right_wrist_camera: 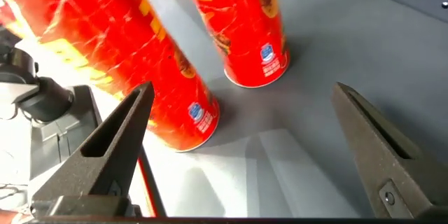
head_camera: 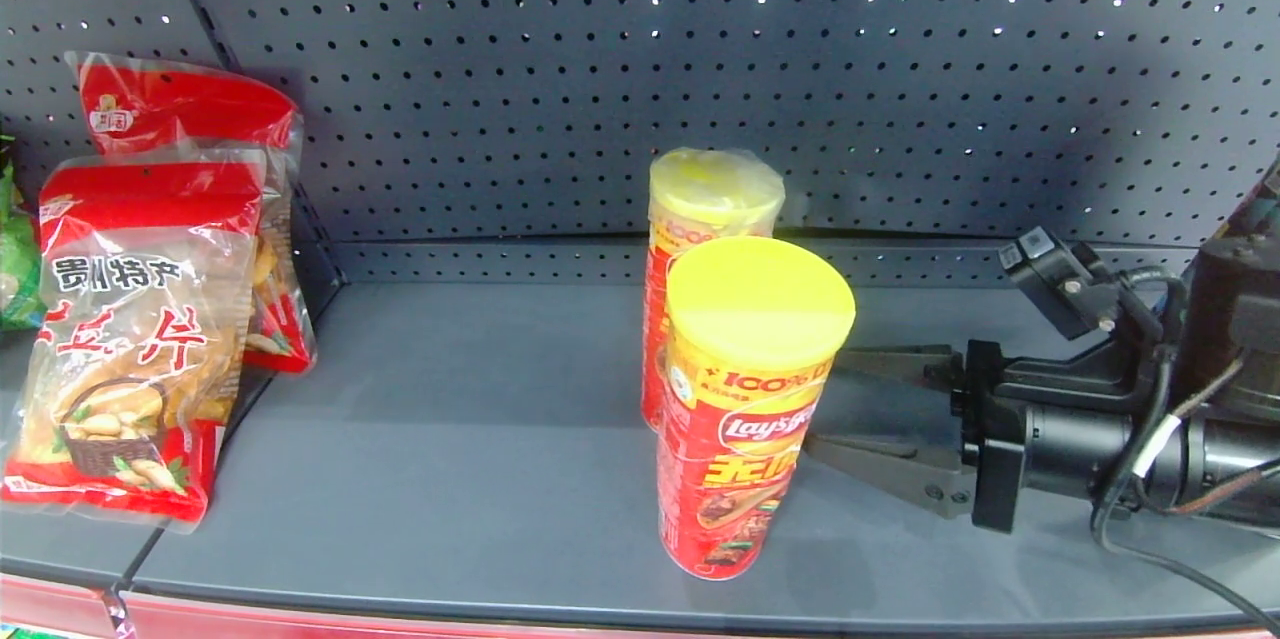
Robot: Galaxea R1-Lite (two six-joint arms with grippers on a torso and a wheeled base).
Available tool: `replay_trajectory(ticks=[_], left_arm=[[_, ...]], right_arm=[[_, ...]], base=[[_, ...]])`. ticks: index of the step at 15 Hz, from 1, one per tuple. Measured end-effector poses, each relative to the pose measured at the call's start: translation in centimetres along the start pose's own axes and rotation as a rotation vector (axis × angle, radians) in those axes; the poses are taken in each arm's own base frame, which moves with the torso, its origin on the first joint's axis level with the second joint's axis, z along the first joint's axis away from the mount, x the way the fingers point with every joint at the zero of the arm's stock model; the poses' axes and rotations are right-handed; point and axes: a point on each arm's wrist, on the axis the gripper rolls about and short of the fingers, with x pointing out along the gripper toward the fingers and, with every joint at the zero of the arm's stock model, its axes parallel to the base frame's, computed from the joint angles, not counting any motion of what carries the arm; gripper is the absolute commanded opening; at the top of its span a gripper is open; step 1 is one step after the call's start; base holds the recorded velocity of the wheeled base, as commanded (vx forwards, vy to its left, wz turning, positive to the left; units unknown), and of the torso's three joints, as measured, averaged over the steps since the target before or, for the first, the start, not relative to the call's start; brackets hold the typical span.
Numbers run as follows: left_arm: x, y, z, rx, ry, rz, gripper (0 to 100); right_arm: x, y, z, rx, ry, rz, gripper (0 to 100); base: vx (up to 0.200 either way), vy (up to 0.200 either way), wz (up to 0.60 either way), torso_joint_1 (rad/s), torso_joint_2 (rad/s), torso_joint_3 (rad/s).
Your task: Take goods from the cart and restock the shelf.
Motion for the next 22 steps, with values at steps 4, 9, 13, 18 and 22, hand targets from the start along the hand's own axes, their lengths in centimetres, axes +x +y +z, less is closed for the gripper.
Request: replay_trajectory(ticks=[4,9,13,18,22], left_arm=[[0.0,0.0,0.0,-0.001,0.000,0.000,100],[0.0,0.0,0.0,-0.001,0.000,0.000,100],[0.0,0.0,0.0,0.000,0.000,0.000,100],[0.0,0.0,0.0,0.000,0.000,0.000,100],[0.0,0.0,0.0,0.000,0.000,0.000,100]], right_arm=[[-0.3,0.3,-0.2,-0.010,0.001,0.017,100],[-0.5,0.7,-0.2,-0.019,-0.002,0.027,100],[-0.5,0.5,-0.1,-0.019,-0.003,0.020,100],[0.7,-0.4,0.7,-0.022,-0.013,0.011,100],[1.5,-0.8,0.7,-0.017,-0.003,0.015,100]], base=[[0.000,0.000,0.00,0.000,0.00,0.000],[0.000,0.000,0.00,0.000,0.00,0.000],[0.000,0.000,0.00,0.000,0.00,0.000],[0.000,0.000,0.00,0.000,0.00,0.000],[0.000,0.000,0.00,0.000,0.00,0.000]])
